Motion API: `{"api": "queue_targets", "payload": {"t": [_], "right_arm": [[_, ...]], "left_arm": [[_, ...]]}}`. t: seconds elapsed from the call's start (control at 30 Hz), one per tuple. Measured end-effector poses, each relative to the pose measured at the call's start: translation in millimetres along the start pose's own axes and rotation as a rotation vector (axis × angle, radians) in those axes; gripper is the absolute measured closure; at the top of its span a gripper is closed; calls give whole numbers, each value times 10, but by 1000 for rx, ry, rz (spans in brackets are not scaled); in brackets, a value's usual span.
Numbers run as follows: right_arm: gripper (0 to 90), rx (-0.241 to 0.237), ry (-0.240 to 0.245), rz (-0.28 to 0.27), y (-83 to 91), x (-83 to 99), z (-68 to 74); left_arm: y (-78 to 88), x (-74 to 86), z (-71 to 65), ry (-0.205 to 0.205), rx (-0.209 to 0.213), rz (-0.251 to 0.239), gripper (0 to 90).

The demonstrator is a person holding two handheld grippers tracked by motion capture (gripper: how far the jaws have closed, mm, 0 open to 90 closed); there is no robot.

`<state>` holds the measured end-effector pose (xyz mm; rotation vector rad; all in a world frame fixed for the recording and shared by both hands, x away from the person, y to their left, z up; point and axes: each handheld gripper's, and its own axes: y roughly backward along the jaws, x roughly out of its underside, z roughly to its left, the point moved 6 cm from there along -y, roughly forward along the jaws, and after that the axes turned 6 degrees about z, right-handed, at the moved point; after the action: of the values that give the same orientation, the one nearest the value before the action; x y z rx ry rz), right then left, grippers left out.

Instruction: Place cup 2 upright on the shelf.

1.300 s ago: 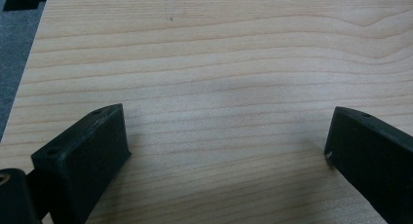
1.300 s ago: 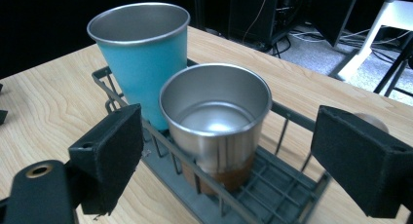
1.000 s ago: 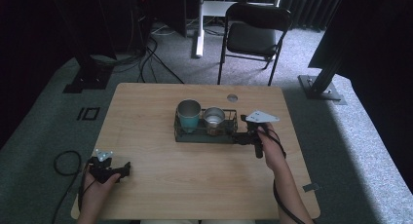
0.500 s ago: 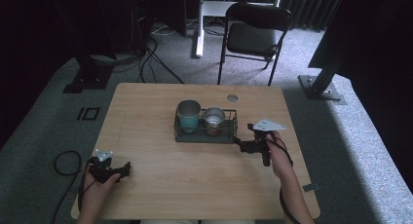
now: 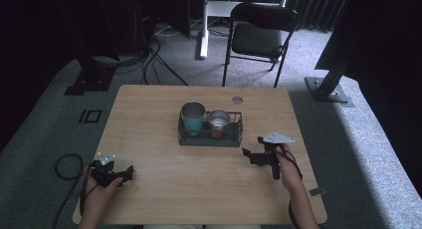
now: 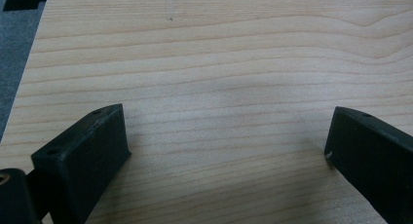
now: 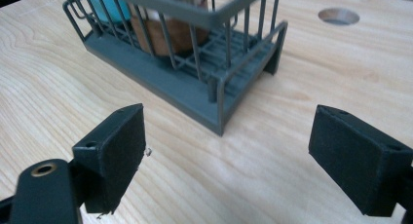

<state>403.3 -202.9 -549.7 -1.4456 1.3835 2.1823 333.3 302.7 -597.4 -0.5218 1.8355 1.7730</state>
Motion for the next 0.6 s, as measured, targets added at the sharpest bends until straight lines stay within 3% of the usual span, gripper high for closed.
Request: {"api": "queue_targets", "payload": {"t": [0.6], "right_arm": [[133,52,-7,72,35,394,-149]], "left_arm": [[1,0,0,0,0,1,27]]}}
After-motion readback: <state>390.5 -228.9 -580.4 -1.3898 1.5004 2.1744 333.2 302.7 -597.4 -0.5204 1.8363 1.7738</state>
